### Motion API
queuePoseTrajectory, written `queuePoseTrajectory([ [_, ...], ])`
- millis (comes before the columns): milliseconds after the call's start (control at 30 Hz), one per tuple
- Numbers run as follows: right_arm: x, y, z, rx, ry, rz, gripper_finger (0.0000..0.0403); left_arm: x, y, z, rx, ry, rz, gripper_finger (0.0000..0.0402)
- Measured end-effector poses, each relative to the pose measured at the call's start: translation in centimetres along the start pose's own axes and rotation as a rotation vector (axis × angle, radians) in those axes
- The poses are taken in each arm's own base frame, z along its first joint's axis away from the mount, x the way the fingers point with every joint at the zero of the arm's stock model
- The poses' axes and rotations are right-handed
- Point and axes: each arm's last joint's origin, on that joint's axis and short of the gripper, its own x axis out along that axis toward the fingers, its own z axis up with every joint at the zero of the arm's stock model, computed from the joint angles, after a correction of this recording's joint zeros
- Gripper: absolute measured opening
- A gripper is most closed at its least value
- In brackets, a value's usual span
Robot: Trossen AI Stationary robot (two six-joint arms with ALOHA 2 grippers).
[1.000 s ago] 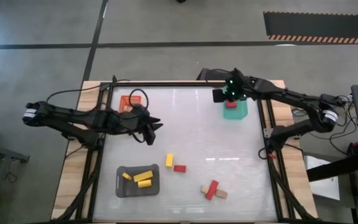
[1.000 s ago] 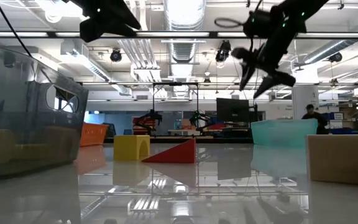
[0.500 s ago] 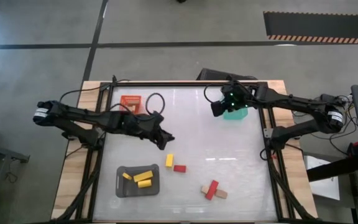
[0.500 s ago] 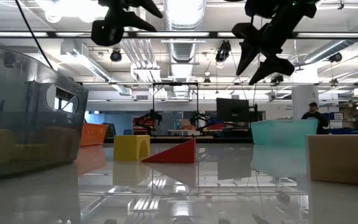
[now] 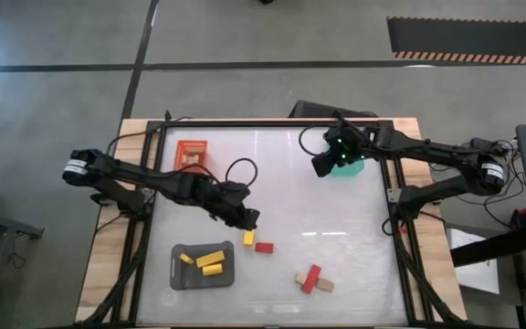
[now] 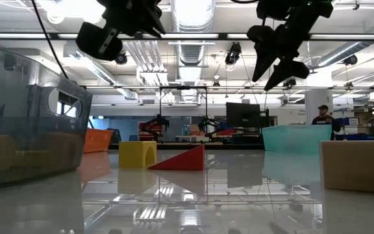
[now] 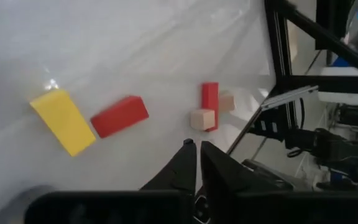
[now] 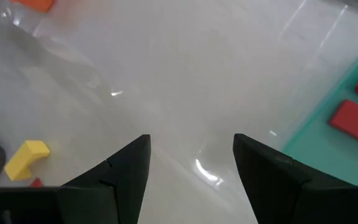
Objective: Sort & place blocks by color
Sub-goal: Put the red block into the green bin
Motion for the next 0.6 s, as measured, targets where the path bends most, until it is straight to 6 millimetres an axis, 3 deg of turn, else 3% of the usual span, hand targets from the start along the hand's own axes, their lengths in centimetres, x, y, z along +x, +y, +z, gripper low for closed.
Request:
queuePoseTrajectory([
  [233,0.0,0.8,-0.8,-0.030,0.035,0.009,0.0219,0.3,-1.6,0.0,0.036,0.025,0.020,0.0000],
  [433,0.0,1.5,-1.4,-0.058,0.046,0.026,0.0219,0.5,-4.3,-0.1,0.492,0.061,-0.067,0.0000],
  [600,0.0,1.7,-1.5,-0.068,0.050,0.031,0.0219,1.4,-4.6,-0.8,0.817,0.115,-0.098,0.0000],
])
